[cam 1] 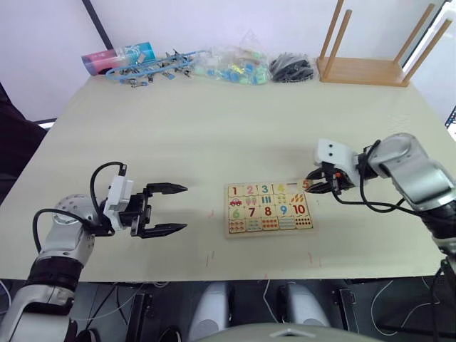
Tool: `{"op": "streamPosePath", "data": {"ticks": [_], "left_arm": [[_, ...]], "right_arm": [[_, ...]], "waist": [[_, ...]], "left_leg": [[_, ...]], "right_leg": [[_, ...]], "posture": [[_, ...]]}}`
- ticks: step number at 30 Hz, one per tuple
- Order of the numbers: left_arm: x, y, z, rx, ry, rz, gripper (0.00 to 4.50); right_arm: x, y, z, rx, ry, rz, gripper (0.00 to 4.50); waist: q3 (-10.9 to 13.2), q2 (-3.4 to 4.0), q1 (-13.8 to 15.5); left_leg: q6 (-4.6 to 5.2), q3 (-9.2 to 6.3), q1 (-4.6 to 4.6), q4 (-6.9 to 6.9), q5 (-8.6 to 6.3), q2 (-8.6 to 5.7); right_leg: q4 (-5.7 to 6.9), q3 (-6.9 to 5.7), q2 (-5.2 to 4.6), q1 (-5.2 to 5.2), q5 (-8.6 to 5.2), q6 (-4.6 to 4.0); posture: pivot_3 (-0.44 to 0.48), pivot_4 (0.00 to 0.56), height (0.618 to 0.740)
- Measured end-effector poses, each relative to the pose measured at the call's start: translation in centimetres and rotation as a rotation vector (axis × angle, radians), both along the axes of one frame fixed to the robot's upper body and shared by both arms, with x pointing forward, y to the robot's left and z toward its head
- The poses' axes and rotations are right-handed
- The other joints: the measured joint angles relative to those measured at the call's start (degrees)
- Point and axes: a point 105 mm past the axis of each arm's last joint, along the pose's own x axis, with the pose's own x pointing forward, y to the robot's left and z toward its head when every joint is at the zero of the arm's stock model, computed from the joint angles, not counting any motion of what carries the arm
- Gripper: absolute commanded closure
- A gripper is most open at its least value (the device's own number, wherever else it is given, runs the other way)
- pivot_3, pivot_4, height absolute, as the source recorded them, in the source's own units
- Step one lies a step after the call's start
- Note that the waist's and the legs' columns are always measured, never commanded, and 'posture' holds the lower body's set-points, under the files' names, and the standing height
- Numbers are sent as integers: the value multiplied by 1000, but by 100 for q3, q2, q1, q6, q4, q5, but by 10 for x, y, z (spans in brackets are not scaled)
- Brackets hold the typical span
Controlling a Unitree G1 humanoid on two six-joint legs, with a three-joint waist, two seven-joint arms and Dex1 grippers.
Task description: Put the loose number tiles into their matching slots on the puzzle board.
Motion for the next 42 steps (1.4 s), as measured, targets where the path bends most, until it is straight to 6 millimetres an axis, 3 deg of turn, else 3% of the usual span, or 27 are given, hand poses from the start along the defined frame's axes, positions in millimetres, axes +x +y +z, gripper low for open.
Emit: {"op": "streamPosePath", "data": {"ticks": [4,11,18,42], "left_arm": [[0,0,0,-2,0,0,0],[-3,3,-3,-4,12,12,0],[-4,-1,0,-6,-2,2,0],[-4,-5,8,-7,-11,-4,0]], "right_arm": [[6,12,4,-41,-13,29,3598],[12,14,-12,-136,14,23,3598],[19,21,-12,-165,-4,29,3598],[17,20,-15,-233,-15,97,3598]], "waist": [[0,0,-7],[0,0,-9],[0,0,-10],[0,0,-13]], "left_leg": [[0,0,-1,-1,0,0],[0,2,-4,0,0,-1],[-1,2,-5,0,1,-2],[-1,1,-4,0,1,-3]], "right_leg": [[2,-1,1,-3,0,0],[2,-1,0,-6,0,0],[2,-2,1,-6,0,0],[2,-2,1,-6,0,0]], "posture": [[0,150,740],[0,150,740],[0,150,740],[0,150,740]]}}
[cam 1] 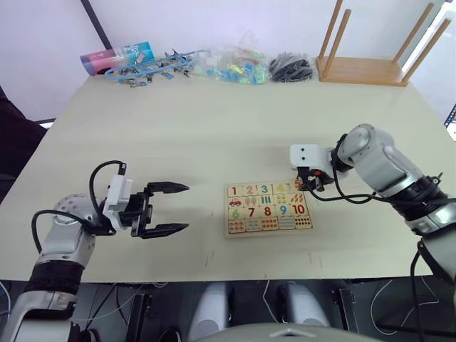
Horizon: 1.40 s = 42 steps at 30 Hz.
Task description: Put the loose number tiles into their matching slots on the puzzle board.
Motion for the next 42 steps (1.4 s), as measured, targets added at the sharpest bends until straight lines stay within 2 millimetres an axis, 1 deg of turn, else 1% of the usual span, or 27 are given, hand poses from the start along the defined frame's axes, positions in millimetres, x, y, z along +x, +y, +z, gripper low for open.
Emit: {"op": "streamPosePath", "data": {"ticks": [13,36,37,38,39,40,41,42], "left_arm": [[0,-1,-1,-2,12,0,0],[0,-1,-1,-2,12,0,0],[0,-1,-1,-2,12,-1,0],[0,-1,-1,-2,12,-1,0],[0,0,-1,-2,12,0,0],[0,-1,-1,-1,10,0,0],[0,-1,-1,-1,8,0,0],[0,0,-1,-1,8,0,0]], "right_arm": [[-2,6,-1,3,-3,15,3598],[-3,7,-3,1,-8,22,3598],[-3,7,-3,1,-8,23,2798],[-3,7,-3,0,-9,24,2385],[-4,5,-5,-2,-5,22,1865],[-3,6,-5,-4,-9,28,1634],[-3,5,-5,-5,-11,28,1028],[-3,5,-5,-5,-11,28,651]], "waist": [[0,0,1],[0,-1,1],[0,-1,1],[0,-1,1],[0,-1,3],[-1,-2,1],[-1,-2,1],[-1,-2,1]], "left_leg": [[0,0,0,0,0,1],[0,-1,1,0,0,1],[0,-1,1,0,0,1],[0,-1,1,0,0,1],[0,-1,0,0,0,0],[0,-1,1,0,0,0],[0,-1,1,0,0,0],[0,-1,1,0,0,1]], "right_leg": [[0,0,0,0,0,0],[0,0,0,0,0,0],[0,0,0,0,0,0],[0,0,0,0,0,0],[0,0,0,0,0,0],[0,0,0,1,0,0],[0,0,0,1,0,0],[0,-1,0,1,0,0]], "posture": [[0,150,740],[0,150,740],[0,150,740],[0,150,740],[0,150,740],[0,150,740],[0,150,740],[0,150,740]]}}
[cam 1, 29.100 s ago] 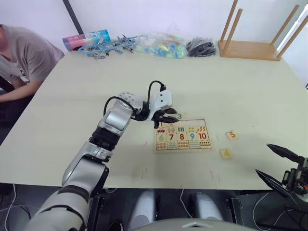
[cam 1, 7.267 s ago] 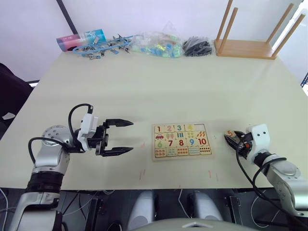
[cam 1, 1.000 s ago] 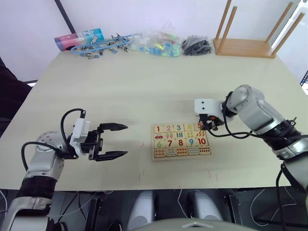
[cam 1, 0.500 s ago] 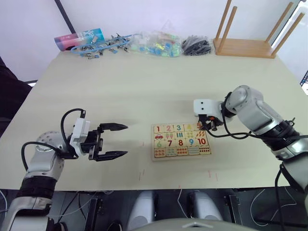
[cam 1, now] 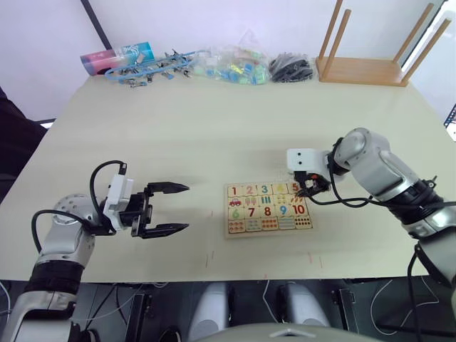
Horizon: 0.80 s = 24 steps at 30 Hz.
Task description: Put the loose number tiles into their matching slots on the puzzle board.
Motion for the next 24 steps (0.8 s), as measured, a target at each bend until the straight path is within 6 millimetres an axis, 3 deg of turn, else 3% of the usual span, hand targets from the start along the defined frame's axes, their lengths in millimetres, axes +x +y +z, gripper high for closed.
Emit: {"op": "streamPosePath", "data": {"ticks": [2,3,10,20,23,24], "left_arm": [[0,0,0,0,-1,2,0],[0,1,-1,0,-1,5,0],[1,3,-2,0,-2,15,0],[2,3,-1,0,-11,13,0],[4,2,2,-1,-20,11,0],[5,2,2,0,-18,11,0]], "right_arm": [[0,0,0,0,-1,-1,61],[0,-1,1,1,-1,-2,17],[-2,-2,2,31,28,-3,17],[0,-18,9,244,25,-120,17],[-1,-23,11,341,18,-162,869],[-1,-23,11,371,11,-171,1366]], "waist": [[0,0,1],[0,0,1],[1,0,3],[1,-1,10],[1,-2,8],[2,-1,6]], "left_leg": [[0,0,0,0,0,0],[0,0,0,0,0,0],[0,1,-1,0,0,0],[0,1,-1,-1,0,1],[0,0,-1,-1,0,1],[0,1,-1,-2,0,1]], "right_leg": [[0,0,0,0,0,0],[0,0,0,0,0,0],[-1,0,-1,0,0,0],[-1,0,-2,0,0,0],[-1,0,-1,1,0,0],[-1,1,-1,0,0,0]], "posture": [[0,150,740],[0,150,740],[0,150,740],[0,150,740],[0,150,740],[0,150,740]]}}
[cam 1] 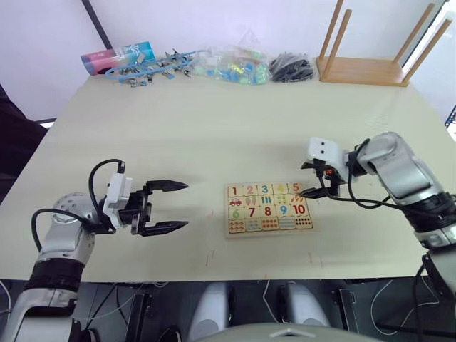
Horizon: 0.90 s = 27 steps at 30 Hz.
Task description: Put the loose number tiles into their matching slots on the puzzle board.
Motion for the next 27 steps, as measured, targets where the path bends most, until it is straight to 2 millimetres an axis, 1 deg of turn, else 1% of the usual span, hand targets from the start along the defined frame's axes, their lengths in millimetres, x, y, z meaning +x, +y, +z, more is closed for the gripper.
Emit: {"op": "streamPosePath", "data": {"ticks": [2,3,4,6,10,13,17,22,27], "left_arm": [[0,-1,-1,2,5,-5,0],[0,-2,-2,3,7,-8,0],[0,-2,-2,3,9,-11,0],[0,-3,-3,5,11,-15,0],[1,-3,-3,4,11,-12,0],[1,-3,-3,5,13,-14,0],[3,-3,-2,6,3,-15,0],[3,-3,-2,5,2,-13,0],[3,-3,-2,6,4,-13,0]], "right_arm": [[0,-1,0,53,-14,-20,2535],[0,-2,0,70,-17,-28,2906],[-1,-2,0,89,-23,-33,3481],[-5,1,1,171,-37,-38,4430],[-11,4,-9,239,-32,-32,4430],[-14,6,-7,314,-71,-13,4430],[-13,7,-13,376,-102,-10,4430],[-9,3,-21,387,-118,-23,4430],[-6,-7,-41,370,-97,-70,4430]], "waist": [[0,0,-3],[0,0,-4],[0,0,-4],[0,-1,-1],[0,-1,2],[0,-2,4],[1,-2,-3],[1,-3,1],[2,-2,-3]], "left_leg": [[0,0,0,0,0,1],[0,1,0,0,0,1],[0,0,0,0,0,1],[0,-2,0,-1,0,1],[1,1,0,0,0,1],[1,-1,1,0,0,0],[0,0,3,0,0,0],[0,0,3,0,0,0],[0,0,4,0,0,0]], "right_leg": [[0,1,0,0,0,0],[0,1,0,0,0,0],[0,1,0,0,0,0],[0,0,0,1,0,0],[0,1,-1,2,0,0],[0,0,0,4,0,0],[0,0,1,4,0,0],[0,0,1,5,0,0],[0,1,1,5,0,0]], "posture": [[0,150,740],[0,150,740],[0,150,740],[0,150,740],[0,150,740],[0,150,740],[0,150,740],[0,150,740],[0,150,740]]}}
